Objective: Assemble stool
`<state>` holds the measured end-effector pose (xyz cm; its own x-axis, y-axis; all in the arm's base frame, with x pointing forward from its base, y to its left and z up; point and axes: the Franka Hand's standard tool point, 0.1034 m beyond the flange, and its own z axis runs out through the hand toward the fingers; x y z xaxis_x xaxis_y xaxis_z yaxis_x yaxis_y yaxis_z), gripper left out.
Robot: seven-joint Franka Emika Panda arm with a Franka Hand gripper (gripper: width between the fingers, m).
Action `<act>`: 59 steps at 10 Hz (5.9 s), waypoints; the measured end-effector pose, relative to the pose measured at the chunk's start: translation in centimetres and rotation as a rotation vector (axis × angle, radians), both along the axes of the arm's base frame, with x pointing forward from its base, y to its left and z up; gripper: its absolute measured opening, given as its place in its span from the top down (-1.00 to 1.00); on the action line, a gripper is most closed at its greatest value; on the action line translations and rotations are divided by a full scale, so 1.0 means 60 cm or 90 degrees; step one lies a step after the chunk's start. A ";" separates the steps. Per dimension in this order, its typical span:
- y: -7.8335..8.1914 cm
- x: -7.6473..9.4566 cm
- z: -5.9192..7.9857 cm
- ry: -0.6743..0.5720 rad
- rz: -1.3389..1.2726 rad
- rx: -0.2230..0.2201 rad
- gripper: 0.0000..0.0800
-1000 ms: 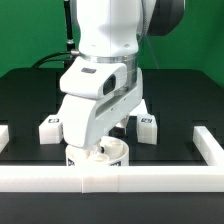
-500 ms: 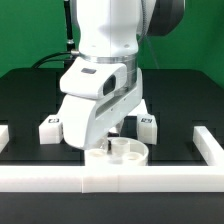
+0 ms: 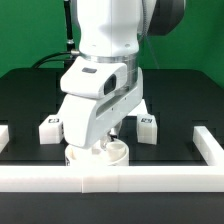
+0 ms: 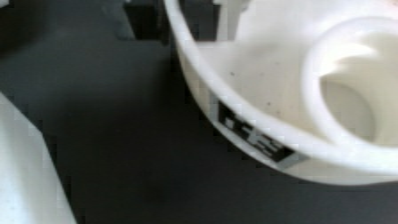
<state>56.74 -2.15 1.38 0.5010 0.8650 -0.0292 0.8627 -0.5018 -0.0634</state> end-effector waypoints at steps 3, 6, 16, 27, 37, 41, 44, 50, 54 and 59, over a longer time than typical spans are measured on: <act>0.003 0.000 0.000 0.000 0.001 0.000 0.91; 0.087 0.007 -0.002 0.000 0.039 0.010 0.91; 0.216 0.009 0.005 -0.004 0.017 0.013 0.92; 0.112 -0.015 0.095 0.015 -0.058 -0.014 -0.62; 0.112 -0.056 0.056 0.037 -0.613 -0.057 -0.62; 0.127 -0.063 0.056 0.077 -0.798 -0.071 -0.62; 0.118 -0.074 0.031 0.141 -0.737 -0.096 -0.62; 0.115 -0.094 0.011 0.486 -0.652 -0.284 -0.62; 0.119 -0.087 -0.004 0.561 -0.626 -0.325 -0.58; 0.124 -0.085 -0.003 0.556 -0.622 -0.322 0.19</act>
Offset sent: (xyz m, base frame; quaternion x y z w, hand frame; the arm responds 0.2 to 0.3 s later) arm 0.0094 0.0361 0.0050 -0.0151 -0.0111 -0.0402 0.9990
